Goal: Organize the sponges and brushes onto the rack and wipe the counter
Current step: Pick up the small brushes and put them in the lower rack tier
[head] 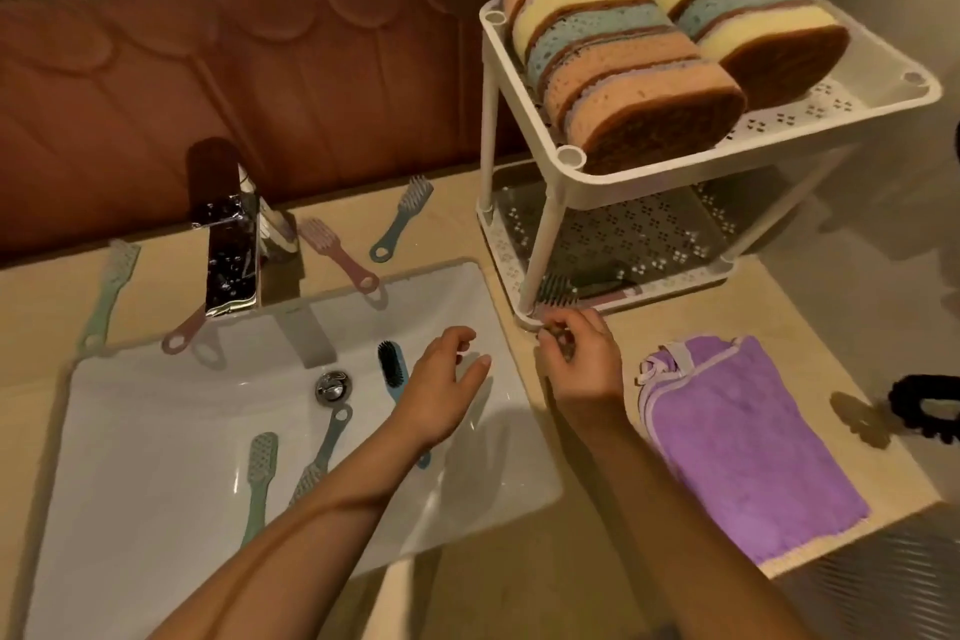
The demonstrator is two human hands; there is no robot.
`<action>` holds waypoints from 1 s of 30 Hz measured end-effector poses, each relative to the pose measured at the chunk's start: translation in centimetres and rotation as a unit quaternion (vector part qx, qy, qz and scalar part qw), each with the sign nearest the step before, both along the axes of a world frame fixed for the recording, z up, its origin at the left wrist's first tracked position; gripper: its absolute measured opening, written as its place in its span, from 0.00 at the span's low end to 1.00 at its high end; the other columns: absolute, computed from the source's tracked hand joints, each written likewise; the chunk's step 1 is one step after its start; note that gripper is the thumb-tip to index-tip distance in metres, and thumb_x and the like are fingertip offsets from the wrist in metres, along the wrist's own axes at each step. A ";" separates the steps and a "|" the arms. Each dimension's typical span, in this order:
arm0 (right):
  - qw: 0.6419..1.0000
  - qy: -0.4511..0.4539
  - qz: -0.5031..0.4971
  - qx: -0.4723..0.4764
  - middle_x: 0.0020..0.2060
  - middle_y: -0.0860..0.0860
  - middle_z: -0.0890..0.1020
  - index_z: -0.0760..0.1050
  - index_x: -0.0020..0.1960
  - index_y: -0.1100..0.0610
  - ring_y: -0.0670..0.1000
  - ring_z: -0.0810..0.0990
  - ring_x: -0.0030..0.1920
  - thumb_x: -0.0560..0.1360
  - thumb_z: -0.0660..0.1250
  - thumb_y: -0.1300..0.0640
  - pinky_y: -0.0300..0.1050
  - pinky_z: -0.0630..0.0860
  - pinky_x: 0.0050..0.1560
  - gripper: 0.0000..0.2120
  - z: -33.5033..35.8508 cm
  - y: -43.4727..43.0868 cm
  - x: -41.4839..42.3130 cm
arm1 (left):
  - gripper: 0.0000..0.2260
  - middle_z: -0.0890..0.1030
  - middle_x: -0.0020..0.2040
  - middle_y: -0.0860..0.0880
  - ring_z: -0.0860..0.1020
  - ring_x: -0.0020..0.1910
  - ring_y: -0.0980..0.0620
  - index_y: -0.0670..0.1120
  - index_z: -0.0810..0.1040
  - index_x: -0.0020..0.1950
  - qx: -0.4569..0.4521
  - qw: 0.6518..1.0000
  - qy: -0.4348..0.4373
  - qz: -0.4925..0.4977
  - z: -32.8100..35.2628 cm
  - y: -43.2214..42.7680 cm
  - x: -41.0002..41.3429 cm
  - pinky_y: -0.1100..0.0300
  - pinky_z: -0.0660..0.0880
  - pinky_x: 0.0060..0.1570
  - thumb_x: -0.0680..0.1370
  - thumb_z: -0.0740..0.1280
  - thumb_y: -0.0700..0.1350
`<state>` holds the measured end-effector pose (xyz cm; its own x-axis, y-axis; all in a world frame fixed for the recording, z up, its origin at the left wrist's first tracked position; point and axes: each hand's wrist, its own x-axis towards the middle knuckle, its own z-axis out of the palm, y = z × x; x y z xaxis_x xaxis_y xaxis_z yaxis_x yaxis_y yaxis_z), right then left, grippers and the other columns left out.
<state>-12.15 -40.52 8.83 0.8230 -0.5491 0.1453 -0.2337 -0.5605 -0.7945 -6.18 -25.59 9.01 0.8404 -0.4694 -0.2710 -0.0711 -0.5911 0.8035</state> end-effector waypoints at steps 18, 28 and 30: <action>0.924 0.293 0.243 -0.040 0.53 0.51 0.79 0.75 0.57 0.55 0.52 0.77 0.50 0.76 0.64 0.55 0.45 0.73 0.48 0.10 -7.2 16.3 2.2 | 0.13 0.76 0.53 0.45 0.76 0.50 0.45 0.40 0.73 0.59 0.166 0.950 0.161 0.209 -9.9 21.9 -2.1 0.56 0.73 0.48 0.77 0.64 0.45; 0.806 0.358 0.418 -0.215 0.64 0.53 0.71 0.70 0.65 0.56 0.55 0.70 0.63 0.78 0.59 0.60 0.49 0.74 0.56 0.16 -11.7 23.0 6.9 | 0.15 0.74 0.57 0.45 0.72 0.57 0.45 0.45 0.71 0.59 0.388 0.915 0.078 0.078 -12.8 27.7 0.4 0.54 0.71 0.54 0.76 0.63 0.50; 0.794 0.348 0.435 -0.244 0.66 0.54 0.69 0.70 0.64 0.55 0.55 0.67 0.65 0.76 0.60 0.60 0.49 0.72 0.57 0.16 -12.5 23.7 6.9 | 0.15 0.74 0.56 0.46 0.72 0.56 0.46 0.45 0.70 0.59 0.404 0.911 0.070 0.035 -12.8 27.3 0.4 0.54 0.70 0.53 0.76 0.63 0.51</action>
<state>-5.24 -16.83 -3.71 0.8343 0.2522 -0.4903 0.1224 -0.9518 -0.2813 -5.75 1.72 -3.79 0.7906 -0.0154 -0.6121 0.0593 -0.9931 0.1016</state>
